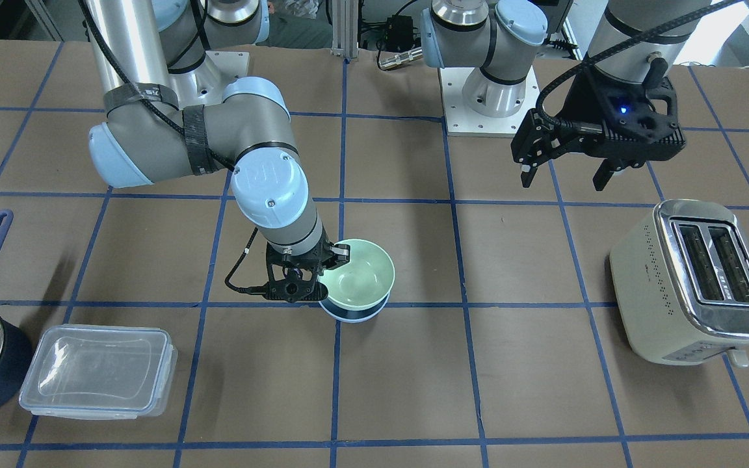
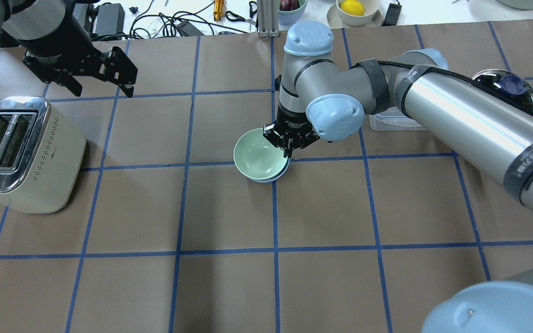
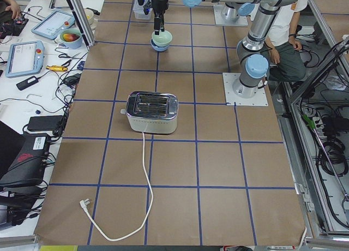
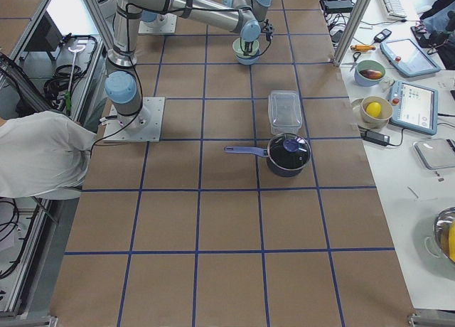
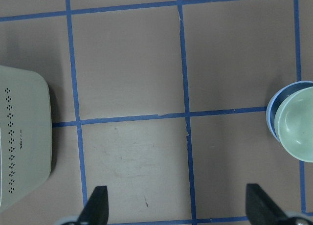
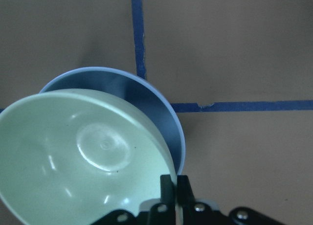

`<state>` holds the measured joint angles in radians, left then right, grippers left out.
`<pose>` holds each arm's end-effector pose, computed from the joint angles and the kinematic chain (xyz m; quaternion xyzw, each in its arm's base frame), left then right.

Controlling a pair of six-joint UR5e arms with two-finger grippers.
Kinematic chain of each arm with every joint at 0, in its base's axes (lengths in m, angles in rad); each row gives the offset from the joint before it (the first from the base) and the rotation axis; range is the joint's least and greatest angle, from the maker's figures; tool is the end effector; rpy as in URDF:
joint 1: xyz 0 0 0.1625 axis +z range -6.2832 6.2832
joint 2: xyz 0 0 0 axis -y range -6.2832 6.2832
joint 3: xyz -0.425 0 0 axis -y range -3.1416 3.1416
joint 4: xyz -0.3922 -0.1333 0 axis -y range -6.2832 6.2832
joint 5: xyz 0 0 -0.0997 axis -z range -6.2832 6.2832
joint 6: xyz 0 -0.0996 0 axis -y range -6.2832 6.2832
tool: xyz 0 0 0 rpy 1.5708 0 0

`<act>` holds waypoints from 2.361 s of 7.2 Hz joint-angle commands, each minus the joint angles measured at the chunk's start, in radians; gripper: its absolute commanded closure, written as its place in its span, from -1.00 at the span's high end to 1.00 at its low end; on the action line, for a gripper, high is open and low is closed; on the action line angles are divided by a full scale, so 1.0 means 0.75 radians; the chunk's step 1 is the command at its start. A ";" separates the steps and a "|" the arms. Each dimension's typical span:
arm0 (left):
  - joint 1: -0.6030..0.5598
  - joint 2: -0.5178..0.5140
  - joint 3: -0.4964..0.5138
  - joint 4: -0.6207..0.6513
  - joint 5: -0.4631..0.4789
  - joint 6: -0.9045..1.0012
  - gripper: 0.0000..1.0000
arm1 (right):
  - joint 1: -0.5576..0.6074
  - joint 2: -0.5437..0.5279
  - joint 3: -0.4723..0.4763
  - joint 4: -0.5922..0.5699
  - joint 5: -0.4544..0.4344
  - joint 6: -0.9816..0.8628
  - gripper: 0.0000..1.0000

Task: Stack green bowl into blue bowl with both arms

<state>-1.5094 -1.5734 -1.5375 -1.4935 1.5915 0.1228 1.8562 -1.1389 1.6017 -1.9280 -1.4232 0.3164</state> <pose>-0.1001 -0.5101 0.5113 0.0301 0.9980 -0.0528 0.0153 0.3158 -0.5510 0.2649 0.0193 0.9957 0.0721 0.0547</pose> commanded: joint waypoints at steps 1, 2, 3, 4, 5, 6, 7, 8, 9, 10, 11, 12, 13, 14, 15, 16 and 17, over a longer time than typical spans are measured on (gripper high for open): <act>0.000 0.001 0.001 0.003 -0.001 0.000 1.00 | -0.024 -0.021 -0.061 0.093 -0.009 -0.005 1.00; 0.000 0.001 0.001 0.003 -0.001 -0.002 1.00 | -0.043 -0.076 -0.149 0.217 -0.017 -0.007 1.00; 0.000 0.005 -0.001 0.003 0.001 0.000 1.00 | -0.083 -0.148 -0.259 0.395 -0.037 -0.023 1.00; 0.000 0.012 -0.001 0.003 0.001 0.000 1.00 | -0.122 -0.183 -0.349 0.516 -0.045 -0.031 1.00; 0.000 0.012 -0.001 0.003 0.001 0.000 1.00 | -0.129 -0.224 -0.413 0.560 -0.118 -0.068 1.00; 0.000 0.012 -0.001 0.003 0.001 0.000 1.00 | -0.133 -0.267 -0.428 0.611 -0.151 -0.094 1.00; 0.000 0.008 -0.001 0.003 -0.001 0.000 1.00 | -0.139 -0.318 -0.409 0.642 -0.154 -0.149 1.00; 0.000 0.006 -0.001 0.003 -0.001 0.000 1.00 | -0.163 -0.397 -0.328 0.670 -0.156 -0.174 1.00; 0.000 0.003 -0.001 0.003 -0.001 0.000 1.00 | -0.224 -0.503 -0.196 0.644 -0.152 -0.235 0.99; 0.000 0.006 -0.001 0.003 -0.001 0.000 1.00 | -0.255 -0.618 -0.010 0.527 -0.152 -0.272 0.99; -0.002 0.006 -0.001 0.003 -0.001 0.000 1.00 | -0.256 -0.677 0.117 0.365 -0.170 -0.275 1.00; -0.002 0.003 -0.001 0.003 -0.001 -0.002 1.00 | -0.272 -0.674 0.080 0.380 -0.172 -0.283 1.00; 0.000 0.006 0.001 0.003 0.001 -0.002 1.00 | -0.337 -0.672 0.025 0.475 -0.180 -0.331 1.00; 0.000 0.003 0.001 0.005 0.001 -0.002 1.00 | -0.386 -0.656 -0.040 0.539 -0.166 -0.346 1.00; 0.000 0.006 0.003 0.005 -0.001 0.000 1.00 | -0.395 -0.633 -0.080 0.560 -0.162 -0.360 1.00; -0.002 0.006 0.003 0.005 0.001 0.000 1.00 | -0.391 -0.629 -0.082 0.556 -0.160 -0.356 1.00; 0.000 0.008 0.001 0.005 0.001 0.000 1.00 | -0.391 -0.609 -0.102 0.558 -0.162 -0.348 1.00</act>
<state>-1.5099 -1.5690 -1.5361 -1.4896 1.5919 0.1225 1.5648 -1.6100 1.5423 -1.5137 -1.5448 0.0517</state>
